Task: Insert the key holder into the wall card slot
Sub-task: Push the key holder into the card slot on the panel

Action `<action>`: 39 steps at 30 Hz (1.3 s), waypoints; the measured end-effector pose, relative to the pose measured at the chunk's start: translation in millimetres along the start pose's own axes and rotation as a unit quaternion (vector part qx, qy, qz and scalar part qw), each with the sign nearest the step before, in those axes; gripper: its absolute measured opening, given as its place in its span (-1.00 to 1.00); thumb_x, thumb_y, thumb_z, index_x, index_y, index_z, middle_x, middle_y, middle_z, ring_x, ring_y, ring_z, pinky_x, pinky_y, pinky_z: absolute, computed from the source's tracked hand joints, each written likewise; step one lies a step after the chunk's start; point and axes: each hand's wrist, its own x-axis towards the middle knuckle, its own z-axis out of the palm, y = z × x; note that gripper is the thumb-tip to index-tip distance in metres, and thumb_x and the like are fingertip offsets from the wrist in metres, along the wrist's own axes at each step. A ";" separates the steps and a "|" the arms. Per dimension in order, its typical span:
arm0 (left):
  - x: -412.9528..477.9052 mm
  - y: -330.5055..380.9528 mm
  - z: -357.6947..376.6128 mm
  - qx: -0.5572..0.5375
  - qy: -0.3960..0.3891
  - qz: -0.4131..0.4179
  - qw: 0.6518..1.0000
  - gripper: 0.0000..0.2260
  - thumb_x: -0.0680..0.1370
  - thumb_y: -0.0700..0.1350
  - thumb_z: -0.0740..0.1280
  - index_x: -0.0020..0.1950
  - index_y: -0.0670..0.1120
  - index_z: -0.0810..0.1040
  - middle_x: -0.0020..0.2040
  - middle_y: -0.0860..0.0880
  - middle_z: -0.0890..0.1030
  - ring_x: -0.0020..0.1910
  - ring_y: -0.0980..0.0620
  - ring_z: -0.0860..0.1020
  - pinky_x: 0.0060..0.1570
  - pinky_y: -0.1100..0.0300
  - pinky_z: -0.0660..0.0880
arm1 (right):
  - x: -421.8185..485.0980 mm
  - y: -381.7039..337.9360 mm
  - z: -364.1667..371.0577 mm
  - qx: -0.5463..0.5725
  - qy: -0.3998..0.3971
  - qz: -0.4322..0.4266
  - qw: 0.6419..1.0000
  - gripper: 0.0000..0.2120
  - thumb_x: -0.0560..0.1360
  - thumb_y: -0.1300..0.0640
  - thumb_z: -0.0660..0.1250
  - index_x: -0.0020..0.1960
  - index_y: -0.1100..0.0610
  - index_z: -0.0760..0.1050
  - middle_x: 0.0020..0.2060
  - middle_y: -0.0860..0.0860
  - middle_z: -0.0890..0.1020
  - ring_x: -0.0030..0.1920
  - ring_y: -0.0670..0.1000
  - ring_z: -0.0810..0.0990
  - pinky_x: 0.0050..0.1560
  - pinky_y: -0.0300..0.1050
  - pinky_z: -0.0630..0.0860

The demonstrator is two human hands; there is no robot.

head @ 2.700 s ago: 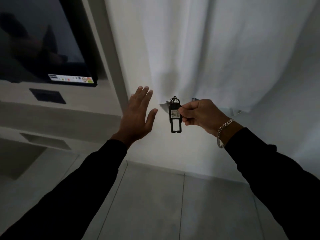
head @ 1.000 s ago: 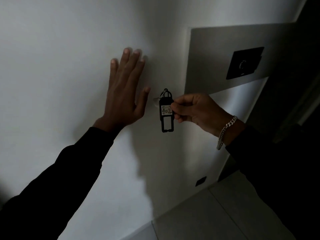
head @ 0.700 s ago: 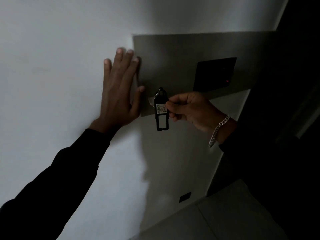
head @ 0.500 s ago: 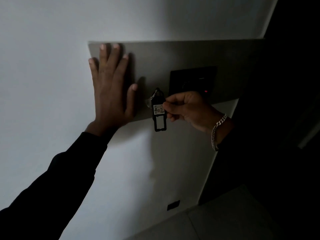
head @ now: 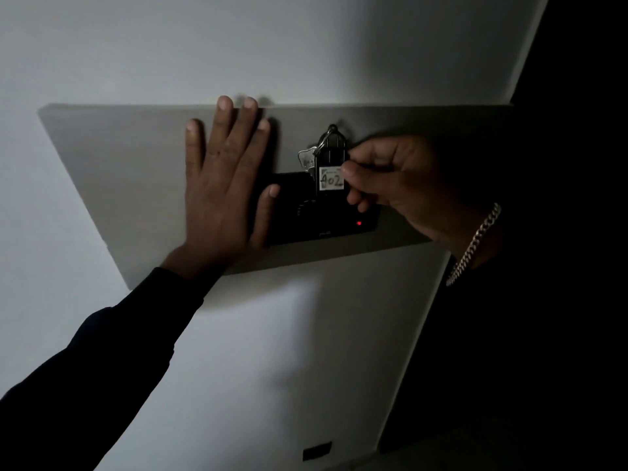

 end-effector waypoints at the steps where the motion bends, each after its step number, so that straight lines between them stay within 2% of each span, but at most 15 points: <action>1: 1.8 1.2 3.0 0.018 0.003 0.003 1.000 -0.48 0.62 -0.05 0.15 0.53 -0.28 0.27 0.54 -0.34 0.27 0.57 -0.33 0.16 0.56 -0.18 -0.10 | 2.9 -1.9 -6.3 -0.003 -0.001 -0.012 1.000 -0.90 0.47 0.32 0.34 -0.20 0.19 0.54 -0.51 -0.02 0.60 -0.49 -0.12 0.56 -0.47 -0.30 0.51; 5: 3.9 2.3 6.9 0.090 0.009 0.000 0.996 -0.46 0.62 -0.02 0.10 0.53 -0.29 0.26 0.54 -0.33 0.27 0.57 -0.31 0.17 0.56 -0.18 -0.05 | 15.9 1.0 -25.8 -0.004 -0.018 -0.021 1.000 -0.98 0.47 0.32 0.33 -0.12 0.25 0.54 -0.42 0.07 0.59 -0.47 -0.10 0.56 -0.43 -0.27 0.53; 9: 6.1 3.6 6.0 0.138 -0.004 -0.006 0.990 -0.41 0.63 0.07 0.00 0.53 -0.30 0.25 0.54 -0.33 0.28 0.58 -0.27 0.15 0.56 -0.21 -0.02 | 22.6 10.1 -36.7 -0.006 0.001 -0.028 1.000 -0.92 0.48 0.32 0.32 -0.04 0.32 0.53 -0.41 0.12 0.56 -0.52 -0.13 0.53 -0.44 -0.31 0.53; 15: 2.2 -1.4 6.6 0.243 -0.035 -0.003 0.970 -0.39 0.60 0.09 0.05 0.57 -0.23 0.20 0.57 -0.26 0.25 0.61 -0.19 0.09 0.53 -0.27 0.07 | 29.6 11.7 -37.8 0.025 0.032 -0.037 0.998 -0.86 0.50 0.33 0.30 0.02 0.39 0.49 -0.41 0.11 0.55 -0.54 -0.17 0.54 -0.46 -0.34 0.52; 19: -0.2 -6.8 7.7 0.259 -0.023 0.009 0.965 -0.39 0.61 0.11 0.03 0.58 -0.21 0.20 0.57 -0.23 0.25 0.61 -0.17 0.09 0.55 -0.23 0.04 | 30.7 12.7 -34.5 -0.002 0.028 -0.030 0.999 -0.82 0.49 0.33 0.31 0.06 0.41 0.48 -0.39 0.10 0.55 -0.56 -0.17 0.54 -0.45 -0.33 0.52; 22: -1.0 -8.6 8.7 0.263 -0.013 0.016 0.965 -0.38 0.60 0.11 0.04 0.57 -0.21 0.21 0.57 -0.23 0.26 0.61 -0.17 0.11 0.55 -0.22 0.04 | 28.9 18.5 -29.8 -0.036 0.041 -0.040 0.998 -0.86 0.48 0.33 0.33 0.01 0.37 0.50 -0.38 0.08 0.56 -0.55 -0.17 0.53 -0.46 -0.31 0.52; 27: -1.8 -9.3 10.1 0.250 -0.011 0.019 0.968 -0.39 0.62 0.12 0.00 0.57 -0.21 0.21 0.57 -0.23 0.26 0.60 -0.19 0.13 0.52 -0.28 0.10 | 24.5 27.3 -29.0 -0.081 0.066 -0.073 0.992 -0.87 0.43 0.33 0.38 -0.04 0.36 0.52 -0.38 0.05 0.55 -0.57 -0.21 0.50 -0.53 -0.42 0.42; 31: -2.2 -10.9 9.3 0.249 -0.012 0.020 0.968 -0.39 0.63 0.13 -0.02 0.58 -0.20 0.21 0.57 -0.22 0.25 0.60 -0.19 0.13 0.52 -0.27 0.09 | 21.9 33.5 -30.4 -0.154 0.101 -0.107 0.977 -0.86 0.37 0.28 0.45 -0.12 0.33 0.57 -0.34 0.20 0.62 -0.51 -0.18 0.49 -0.40 -0.38 0.43; 33: -2.1 -10.6 9.6 0.248 -0.013 0.020 0.968 -0.39 0.63 0.14 -0.03 0.58 -0.20 0.21 0.58 -0.21 0.25 0.60 -0.19 0.13 0.52 -0.27 0.09 | 22.4 32.7 -31.6 -0.188 0.118 -0.124 0.967 -0.83 0.33 0.25 0.48 -0.12 0.29 0.59 -0.35 0.18 0.61 -0.45 -0.18 0.46 -0.36 -0.30 0.45; 35: -2.0 -10.4 9.1 0.245 -0.014 0.020 0.969 -0.39 0.63 0.14 -0.03 0.57 -0.21 0.21 0.58 -0.21 0.25 0.60 -0.19 0.14 0.53 -0.27 0.08 | 20.3 24.7 -33.8 -0.242 0.121 -0.160 0.949 -0.73 0.30 0.22 0.48 -0.02 0.21 0.58 -0.28 0.10 0.59 -0.39 -0.15 0.43 -0.26 -0.24 0.44; 37: -2.1 -10.8 8.7 0.246 -0.013 0.021 0.969 -0.40 0.63 0.13 -0.01 0.57 -0.20 0.21 0.58 -0.21 0.25 0.60 -0.19 0.13 0.53 -0.26 0.07 | 17.0 11.6 -36.3 -0.326 0.085 -0.211 0.918 -0.58 0.30 0.24 0.43 0.16 0.15 0.54 -0.14 0.07 0.57 -0.34 -0.15 0.39 -0.13 -0.36 0.37; 39: -2.7 -10.5 8.4 0.244 -0.011 0.020 0.969 -0.40 0.63 0.13 0.00 0.58 -0.20 0.21 0.58 -0.21 0.24 0.61 -0.18 0.13 0.54 -0.25 0.06 | 16.6 -0.9 -37.3 -0.379 0.032 -0.249 0.891 -0.54 0.32 0.29 0.36 0.22 0.16 0.53 -0.03 0.10 0.55 -0.31 -0.16 0.33 -0.14 -0.49 0.27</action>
